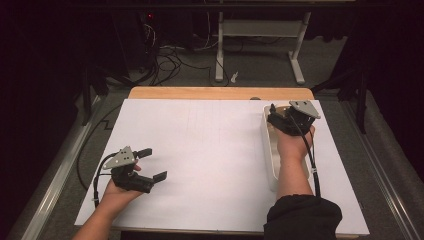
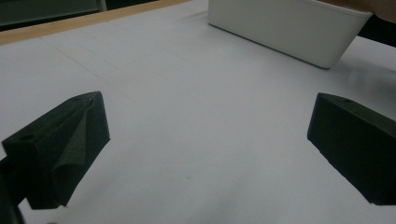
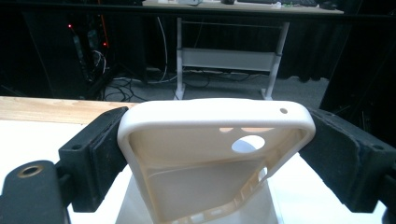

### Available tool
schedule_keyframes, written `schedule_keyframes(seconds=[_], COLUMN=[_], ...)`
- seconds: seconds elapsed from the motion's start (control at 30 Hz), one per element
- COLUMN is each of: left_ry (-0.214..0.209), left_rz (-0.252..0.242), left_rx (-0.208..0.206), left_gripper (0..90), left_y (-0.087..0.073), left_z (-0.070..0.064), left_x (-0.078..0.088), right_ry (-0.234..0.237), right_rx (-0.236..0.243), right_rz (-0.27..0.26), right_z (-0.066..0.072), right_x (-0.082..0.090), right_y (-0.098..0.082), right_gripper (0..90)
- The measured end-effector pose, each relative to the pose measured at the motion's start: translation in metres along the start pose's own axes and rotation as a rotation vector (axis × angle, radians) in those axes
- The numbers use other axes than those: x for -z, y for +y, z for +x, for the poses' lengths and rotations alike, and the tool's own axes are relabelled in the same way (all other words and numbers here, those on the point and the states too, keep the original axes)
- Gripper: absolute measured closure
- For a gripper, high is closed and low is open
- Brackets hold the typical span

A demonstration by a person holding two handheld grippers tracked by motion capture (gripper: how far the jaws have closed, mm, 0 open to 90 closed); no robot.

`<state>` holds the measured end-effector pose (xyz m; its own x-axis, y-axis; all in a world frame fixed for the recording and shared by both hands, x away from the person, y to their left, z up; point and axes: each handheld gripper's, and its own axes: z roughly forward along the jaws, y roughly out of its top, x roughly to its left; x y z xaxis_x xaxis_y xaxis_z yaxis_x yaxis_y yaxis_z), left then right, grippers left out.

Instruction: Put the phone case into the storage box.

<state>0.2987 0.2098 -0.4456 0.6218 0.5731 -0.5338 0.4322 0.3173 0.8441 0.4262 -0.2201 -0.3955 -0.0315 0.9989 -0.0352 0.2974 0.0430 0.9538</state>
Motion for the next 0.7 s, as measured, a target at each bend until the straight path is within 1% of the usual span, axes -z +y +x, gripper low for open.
schedule_keyframes(seconds=[0.57, 0.7], left_ry=[0.001, 0.002], left_rz=[-0.001, -0.002], left_rx=[-0.002, -0.002], left_gripper=[0.3, 0.3], left_y=[-0.0006, -0.0005], left_z=[-0.0007, -0.0005], left_x=[-0.0008, -0.0008], right_ry=[-0.004, -0.01], right_rx=[-0.007, -0.013], right_rz=[-0.004, 0.006], right_z=[-0.0001, -0.0004], right_x=[-0.0027, -0.0049], right_y=[-0.0005, 0.0021], right_gripper=[12.0, 11.9])
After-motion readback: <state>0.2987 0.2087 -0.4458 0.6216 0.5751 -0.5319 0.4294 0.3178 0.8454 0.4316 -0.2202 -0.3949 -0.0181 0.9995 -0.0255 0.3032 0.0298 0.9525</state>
